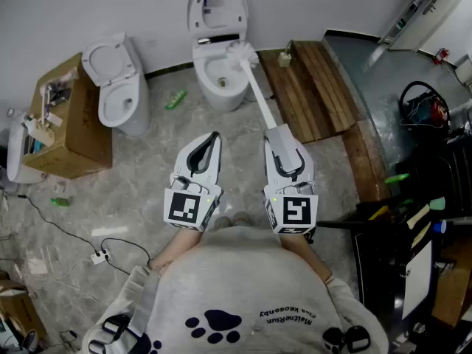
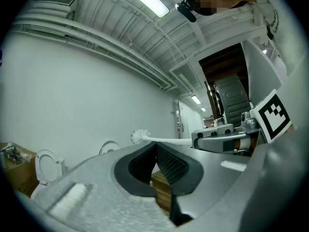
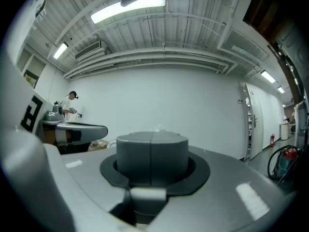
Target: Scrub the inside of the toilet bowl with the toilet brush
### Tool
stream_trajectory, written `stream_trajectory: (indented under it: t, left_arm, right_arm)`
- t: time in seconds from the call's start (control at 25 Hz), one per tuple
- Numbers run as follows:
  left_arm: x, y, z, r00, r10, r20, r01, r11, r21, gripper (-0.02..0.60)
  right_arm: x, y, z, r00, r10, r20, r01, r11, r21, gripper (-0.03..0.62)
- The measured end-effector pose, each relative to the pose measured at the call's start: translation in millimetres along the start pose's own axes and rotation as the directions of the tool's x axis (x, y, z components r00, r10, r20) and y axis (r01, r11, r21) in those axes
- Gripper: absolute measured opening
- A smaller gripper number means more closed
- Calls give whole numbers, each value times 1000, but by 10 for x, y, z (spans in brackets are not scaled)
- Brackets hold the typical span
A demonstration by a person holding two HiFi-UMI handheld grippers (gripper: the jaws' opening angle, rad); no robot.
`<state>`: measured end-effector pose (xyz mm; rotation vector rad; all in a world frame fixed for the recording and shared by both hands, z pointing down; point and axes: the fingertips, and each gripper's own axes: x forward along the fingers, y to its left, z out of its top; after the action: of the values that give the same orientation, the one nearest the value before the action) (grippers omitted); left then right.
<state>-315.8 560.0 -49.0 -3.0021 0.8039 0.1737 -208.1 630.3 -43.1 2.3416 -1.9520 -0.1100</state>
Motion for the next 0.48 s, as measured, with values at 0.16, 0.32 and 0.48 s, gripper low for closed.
stream_trajectory:
  t: [0.16, 0.32, 0.48]
  left_arm:
    - [127, -108, -13, 1000, -11, 5, 11, 1000, 28, -12]
    - [246, -262, -25, 1000, -9, 3, 9, 999, 32, -12]
    - [357, -470, -36, 1000, -10, 6, 10, 999, 33, -12]
  right_arm:
    - [-42, -107, -6, 1000, 14, 10, -13, 1000, -19, 152]
    - [-64, -292, -15, 1000, 22, 14, -21, 999, -25, 152]
    - [-128, -506, -4, 999, 22, 41, -21, 999, -36, 152]
